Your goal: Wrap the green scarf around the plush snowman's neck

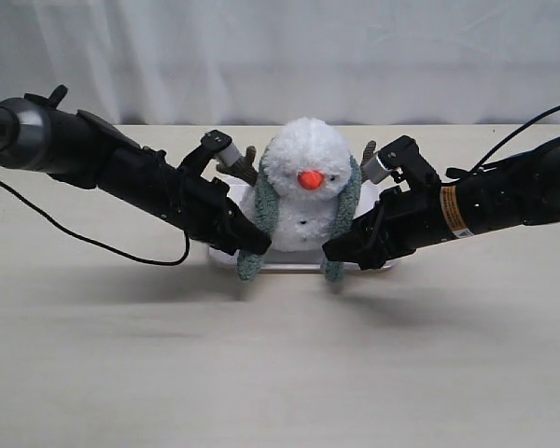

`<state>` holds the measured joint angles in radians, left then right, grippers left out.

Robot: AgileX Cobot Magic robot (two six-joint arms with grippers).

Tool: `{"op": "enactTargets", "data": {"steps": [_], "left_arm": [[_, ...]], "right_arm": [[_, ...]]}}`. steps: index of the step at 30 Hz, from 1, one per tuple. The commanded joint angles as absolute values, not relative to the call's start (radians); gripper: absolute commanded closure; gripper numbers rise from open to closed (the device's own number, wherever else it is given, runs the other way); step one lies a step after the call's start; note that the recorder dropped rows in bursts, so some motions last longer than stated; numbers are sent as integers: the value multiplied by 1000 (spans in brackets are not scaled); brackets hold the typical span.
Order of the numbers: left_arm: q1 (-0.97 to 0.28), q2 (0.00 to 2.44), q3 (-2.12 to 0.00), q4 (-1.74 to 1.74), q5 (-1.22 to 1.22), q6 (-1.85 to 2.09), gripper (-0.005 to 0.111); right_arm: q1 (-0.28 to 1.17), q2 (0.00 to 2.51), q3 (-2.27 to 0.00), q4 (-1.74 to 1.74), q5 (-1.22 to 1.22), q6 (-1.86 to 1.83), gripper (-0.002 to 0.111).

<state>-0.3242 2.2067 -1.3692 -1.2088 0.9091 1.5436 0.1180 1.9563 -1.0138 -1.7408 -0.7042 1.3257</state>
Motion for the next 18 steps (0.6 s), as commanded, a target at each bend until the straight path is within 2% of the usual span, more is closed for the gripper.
{"op": "enactTargets", "data": {"steps": [1,10,15,18], "left_arm": [[-327,2207,-1369,-1209,837,1457,107],[-365,2207,-1369,-1213,907,1461,107],[-402,2207,-1369,-1220,848,1493,107],[-407,2207,-1369,-1230,834,1493,107]], "right_arm": [[118,1949,-1012,-1742,-713,1328,55],[118,1949,-1012,-1742,-763,1331,55],[118,1949,-1012,-1742,-765,1331,56],[118,1949,-1012,-1742,-765,1331,62]]}}
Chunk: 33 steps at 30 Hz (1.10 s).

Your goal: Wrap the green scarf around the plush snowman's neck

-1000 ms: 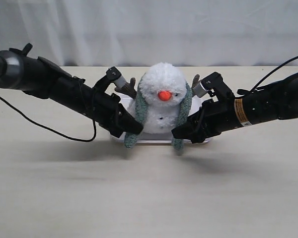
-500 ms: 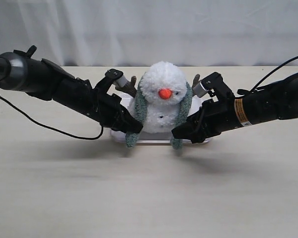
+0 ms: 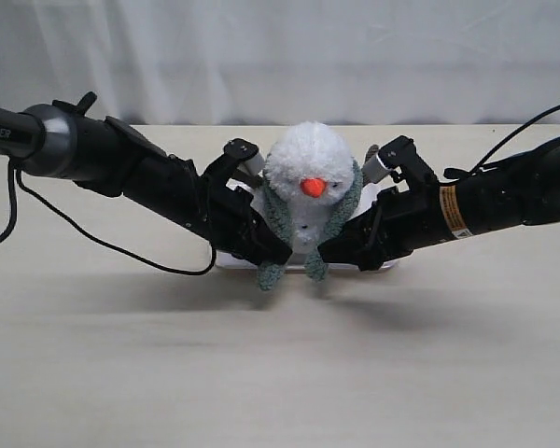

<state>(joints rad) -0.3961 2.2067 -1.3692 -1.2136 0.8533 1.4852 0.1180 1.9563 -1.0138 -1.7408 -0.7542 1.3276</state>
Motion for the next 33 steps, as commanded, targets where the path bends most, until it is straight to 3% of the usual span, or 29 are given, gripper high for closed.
{"op": "enactTargets", "data": {"steps": [1,13,22,24,33], "left_arm": [[-407,2207,-1369,-1233,834,1493,107],[-407,2207,-1369,-1321,804,1468,107],[-407,2207,-1369,-1317,790,1473,106],[-407,2207,-1369,-1300,790,1473,99],[-407,2207,-1369,-1166,880,1441,49]], "right_arm": [[118,1949,-1012,-1742,-765,1331,65],[118,1949,-1012,-1742,-767,1323,104],[118,1964,-1012,-1744,-802,1323,104],[118,1964,-1012,-1744,-802,1323,104],[118,1964,-1012,-1744,-808,1321,104]]}}
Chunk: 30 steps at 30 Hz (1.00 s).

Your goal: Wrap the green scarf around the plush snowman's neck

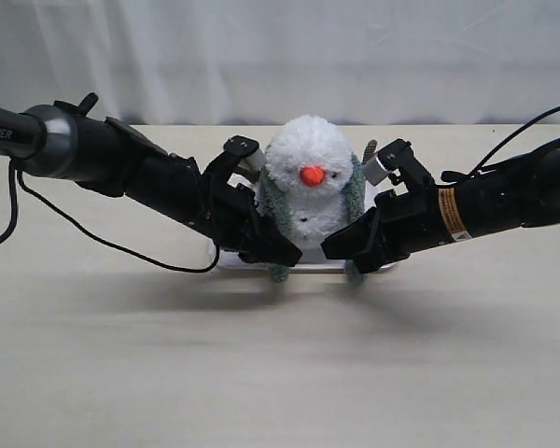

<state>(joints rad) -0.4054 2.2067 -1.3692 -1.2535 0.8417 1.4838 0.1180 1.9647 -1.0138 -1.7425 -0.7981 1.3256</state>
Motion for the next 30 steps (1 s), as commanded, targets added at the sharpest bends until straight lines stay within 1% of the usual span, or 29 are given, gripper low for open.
{"op": "enactTargets", "data": {"steps": [1,5,8,9,11,13,14,18,22,26,30], "left_arm": [[-407,2207,-1369,-1117,880,1402,46],[-402,2188,-1369,-997,882,1356,46],[-402,2185,-1369,-981,891,1356,46],[-402,2181,-1373,-963,891,1356,46],[-398,2155,-1387,-947,887,1335,46],[-394,2109,-1387,-932,898,1327,46],[-394,2084,-1387,-904,909,1300,46],[-394,2027,-1387,-826,910,1223,46],[-394,1974,-1387,-751,910,1143,46],[-394,1931,-1387,-751,932,1126,46],[-394,1897,-1387,-754,904,1121,46]], "right_arm": [[118,1962,-1012,-1744,-810,1319,104],[118,1879,-1012,-1744,-818,1318,104],[118,1789,-1005,-1744,-805,1330,104],[118,1768,-996,-1744,-775,1334,104],[118,1717,-958,-1744,-627,1334,104],[118,1675,-913,-1650,-477,1266,104],[118,1657,-891,-1540,-425,1201,104],[118,1651,-865,-1345,-423,1071,103],[118,1668,-865,-1338,-423,1085,91],[118,1669,-865,-1338,-422,1091,79],[118,1672,-868,-1283,-417,1092,72]]}}
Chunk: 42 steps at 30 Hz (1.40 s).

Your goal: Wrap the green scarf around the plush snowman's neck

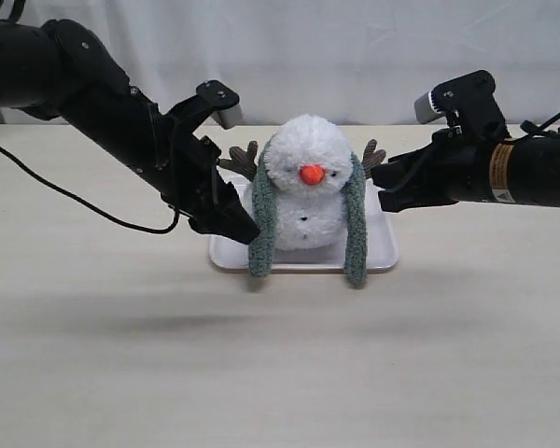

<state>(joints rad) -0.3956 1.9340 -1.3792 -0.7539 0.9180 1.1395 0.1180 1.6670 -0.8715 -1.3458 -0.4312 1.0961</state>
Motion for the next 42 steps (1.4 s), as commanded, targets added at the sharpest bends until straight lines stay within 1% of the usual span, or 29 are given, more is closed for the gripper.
{"op": "enactTargets", "data": {"steps": [1,4,6,8,12,17,19,20,22,24,26,29,32,37,42], "left_arm": [[-394,1893,-1387,-763,896,1116,46],[-394,1889,-1387,-775,875,1116,50],[-394,1889,-1387,-771,871,1116,60],[-394,1889,-1387,-762,860,1118,71],[-394,1889,-1374,-748,785,1122,89],[-394,1892,-1295,-670,559,1122,106],[-394,1892,-1266,-670,472,1123,107],[-394,1892,-1256,-670,421,1123,107],[-394,1901,-1256,-672,410,1123,107],[-394,1924,-1256,-674,401,1123,107],[-394,1958,-1256,-674,373,1125,107],[-394,1987,-1258,-674,333,1125,107],[-394,1989,-1258,-682,330,1125,107],[-395,1989,-1258,-704,321,1129,107],[-395,1987,-1258,-827,268,1213,107]], "right_arm": [[118,1681,-872,-1265,-412,1087,72],[118,1726,-907,-1202,-353,1087,73],[118,1771,-934,-1173,-311,1083,77],[118,1811,-959,-1168,-317,1047,85],[118,1881,-1011,-1162,-451,985,104],[118,1906,-1058,-1162,-421,953,104],[118,1904,-1069,-1144,-421,918,104],[118,1906,-1071,-1074,-407,851,104],[118,1932,-1071,-982,-388,782,104],[118,1965,-1071,-980,-423,789,104],[118,1974,-1071,-1029,-474,836,104],[118,1974,-1071,-1192,-568,993,104],[118,1974,-1062,-1319,-575,1088,104],[118,1972,-1054,-1332,-571,1093,104],[118,1939,-1052,-1338,-569,1093,104]]}}
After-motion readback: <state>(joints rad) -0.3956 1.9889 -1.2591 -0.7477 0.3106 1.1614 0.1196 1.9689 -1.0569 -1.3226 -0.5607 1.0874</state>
